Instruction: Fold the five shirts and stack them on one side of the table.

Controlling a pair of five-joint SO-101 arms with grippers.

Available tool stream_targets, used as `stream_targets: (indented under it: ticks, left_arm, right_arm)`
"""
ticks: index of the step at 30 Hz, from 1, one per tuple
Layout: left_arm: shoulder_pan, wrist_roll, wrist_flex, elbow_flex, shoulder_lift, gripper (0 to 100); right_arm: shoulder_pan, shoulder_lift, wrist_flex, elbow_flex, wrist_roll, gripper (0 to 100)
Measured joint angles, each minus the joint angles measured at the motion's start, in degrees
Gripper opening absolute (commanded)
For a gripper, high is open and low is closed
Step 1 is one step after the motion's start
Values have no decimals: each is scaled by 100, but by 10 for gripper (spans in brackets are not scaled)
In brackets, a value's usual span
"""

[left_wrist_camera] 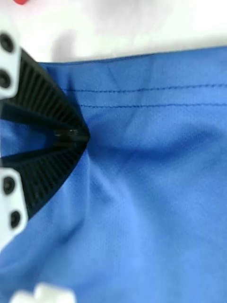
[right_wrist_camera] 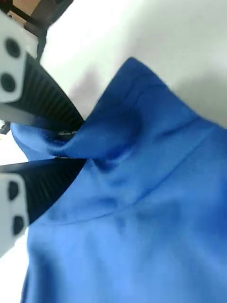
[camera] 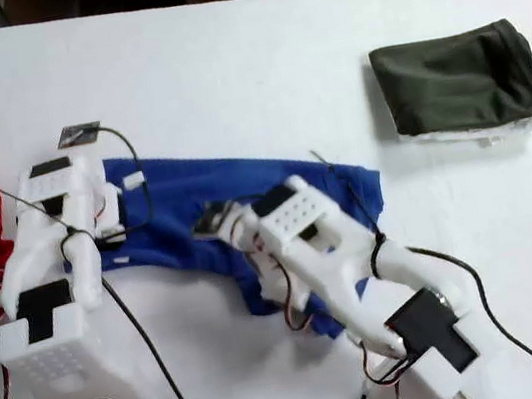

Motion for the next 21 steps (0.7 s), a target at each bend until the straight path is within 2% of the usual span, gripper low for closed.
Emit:
stream_targets:
  ticks: [4, 9, 12, 17, 21]
  left_arm:
    - [0, 0, 0, 0, 0, 25]
    - [0, 0, 0, 0, 0, 25]
    - [0, 0, 0, 0, 0, 25]
    - [0, 0, 0, 0, 0, 25]
    - [0, 0, 0, 0, 0, 25]
  right_arm:
    - [668, 70, 448, -958, 633, 18]
    - [1451, 492, 167, -1785, 1143, 18]
    - [1547, 1029, -26, -2189, 1213, 45]
    - [1521, 2075, -26, -3051, 1222, 203]
    - [1600, 2629, -35, -4026, 870, 202]
